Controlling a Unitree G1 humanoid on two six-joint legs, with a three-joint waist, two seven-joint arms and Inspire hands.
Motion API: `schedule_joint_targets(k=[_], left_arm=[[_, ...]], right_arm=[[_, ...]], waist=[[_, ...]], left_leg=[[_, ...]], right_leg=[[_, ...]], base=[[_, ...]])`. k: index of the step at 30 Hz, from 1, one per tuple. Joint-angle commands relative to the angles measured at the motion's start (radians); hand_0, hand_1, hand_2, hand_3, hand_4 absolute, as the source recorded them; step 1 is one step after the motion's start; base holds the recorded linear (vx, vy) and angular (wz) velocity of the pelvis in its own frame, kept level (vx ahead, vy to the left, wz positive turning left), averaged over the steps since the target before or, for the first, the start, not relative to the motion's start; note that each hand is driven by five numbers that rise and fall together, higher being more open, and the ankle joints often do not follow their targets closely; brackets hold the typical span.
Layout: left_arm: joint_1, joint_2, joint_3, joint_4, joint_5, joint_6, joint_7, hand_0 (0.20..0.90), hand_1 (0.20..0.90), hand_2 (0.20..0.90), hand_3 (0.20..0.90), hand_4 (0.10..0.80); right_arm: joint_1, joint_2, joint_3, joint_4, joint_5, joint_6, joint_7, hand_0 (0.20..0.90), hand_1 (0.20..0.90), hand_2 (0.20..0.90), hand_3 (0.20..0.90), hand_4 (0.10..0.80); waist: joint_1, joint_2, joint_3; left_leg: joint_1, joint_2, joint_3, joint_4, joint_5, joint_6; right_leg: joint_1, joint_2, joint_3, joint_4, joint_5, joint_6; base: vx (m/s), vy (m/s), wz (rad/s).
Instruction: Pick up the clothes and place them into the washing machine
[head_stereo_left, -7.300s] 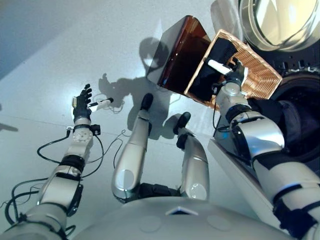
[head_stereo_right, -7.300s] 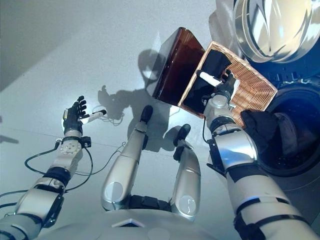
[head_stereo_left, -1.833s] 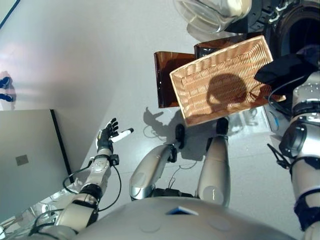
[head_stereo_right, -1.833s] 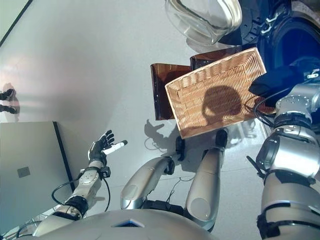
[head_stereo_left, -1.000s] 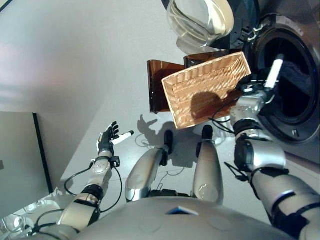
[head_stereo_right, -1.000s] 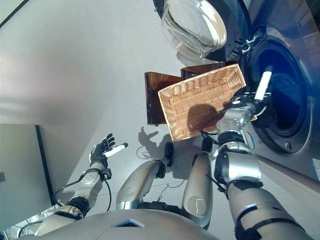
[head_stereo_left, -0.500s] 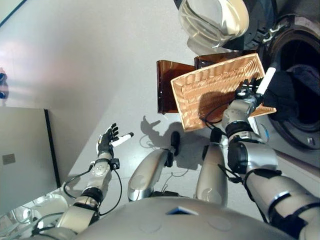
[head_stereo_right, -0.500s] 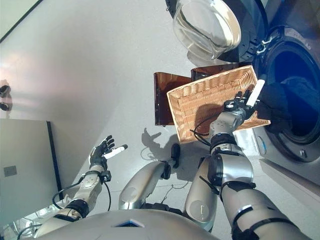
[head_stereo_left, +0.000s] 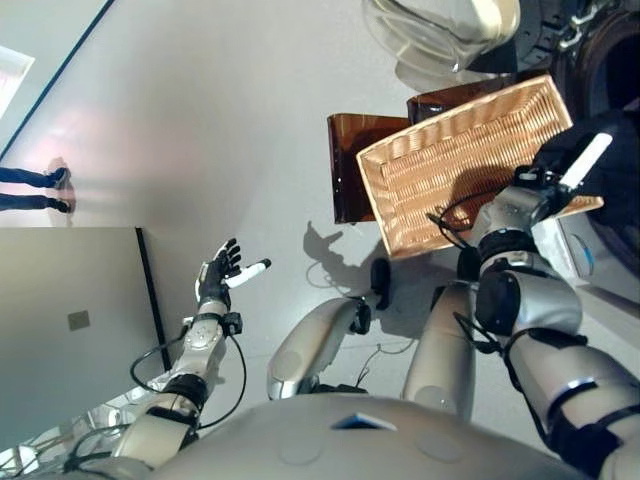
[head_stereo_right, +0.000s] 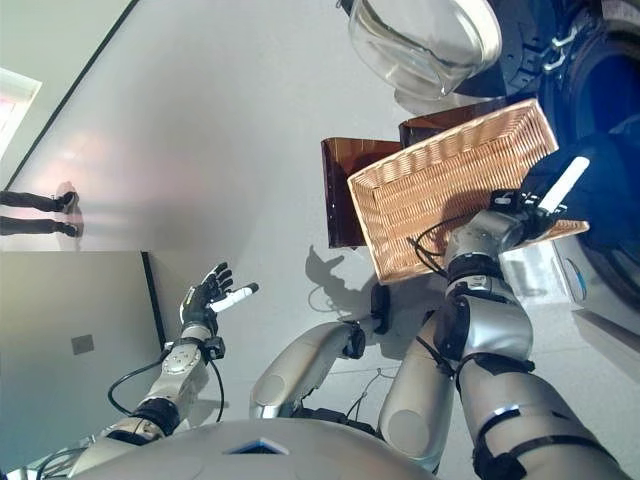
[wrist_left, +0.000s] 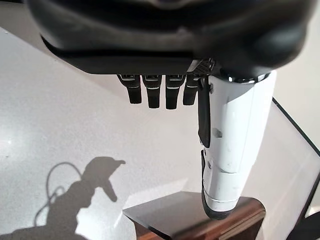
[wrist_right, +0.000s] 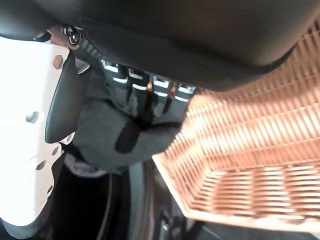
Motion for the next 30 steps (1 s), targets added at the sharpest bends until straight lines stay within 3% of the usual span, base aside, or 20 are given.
schedule_joint_targets(k=[1,15,16,17,18,30], left_arm=[[0.003,0.062,0.003,0.008,-0.018,-0.054,0.043,0.900,0.900,0.900,0.900,0.800],[0.006,0.072,0.003,-0.006,-0.014,-0.059,0.054,0.900,0.900,0.900,0.900,0.800],[0.005,0.072,0.004,-0.006,-0.015,-0.060,0.055,0.900,0.900,0.900,0.900,0.800],[0.006,0.071,0.003,-0.006,-0.015,-0.060,0.055,0.900,0.900,0.900,0.900,0.800],[0.006,0.071,0.003,-0.006,-0.015,-0.060,0.055,0.900,0.900,0.900,0.900,0.800],[0.012,0.082,0.026,0.008,-0.008,-0.066,0.059,0.900,0.900,0.900,0.900,0.800]], right_arm=[[-0.064,-0.043,0.028,0.002,-0.059,-0.050,-0.010,0.900,0.900,0.900,0.900,0.800],[-0.106,-0.152,0.047,0.048,-0.119,-0.033,-0.061,0.900,0.900,0.900,0.900,0.800],[-0.108,-0.156,0.049,0.049,-0.123,-0.032,-0.063,0.741,0.741,0.741,0.741,0.686],[-0.110,-0.164,0.051,0.052,-0.130,-0.032,-0.067,0.499,0.499,0.499,0.499,0.514],[-0.111,-0.165,0.051,0.053,-0.131,-0.031,-0.068,0.200,0.200,0.200,0.200,0.300],[-0.119,-0.225,0.089,0.047,-0.197,-0.021,-0.065,0.200,0.200,0.200,0.200,0.300]], waist=[[0.020,0.016,-0.057],[0.031,0.026,-0.069],[0.031,0.025,-0.070],[0.030,0.024,-0.070],[0.031,0.024,-0.071],[0.030,0.014,-0.092]], left_leg=[[-0.090,-0.023,0.005,0.075,-0.033,-0.063],[-0.095,-0.015,-0.013,0.030,-0.009,-0.078],[-0.096,-0.015,-0.013,0.029,-0.008,-0.079],[-0.098,-0.014,-0.015,0.027,-0.007,-0.079],[-0.098,-0.014,-0.015,0.027,-0.007,-0.079],[-0.105,-0.009,-0.018,0.020,-0.003,-0.081]], right_leg=[[0.029,0.009,0.021,-0.060,-0.006,-0.004],[0.013,0.015,0.004,-0.069,-0.008,-0.011],[0.013,0.017,0.003,-0.069,-0.009,-0.012],[0.012,0.018,0.003,-0.068,-0.009,-0.013],[0.011,0.018,0.003,-0.068,-0.009,-0.013],[-0.003,0.027,0.003,-0.062,-0.006,-0.016]], base=[[0.000,0.000,0.00],[0.003,-0.014,0.02],[0.007,-0.032,0.07],[0.007,-0.018,0.03],[0.000,0.000,0.00],[0.000,0.000,0.00]])
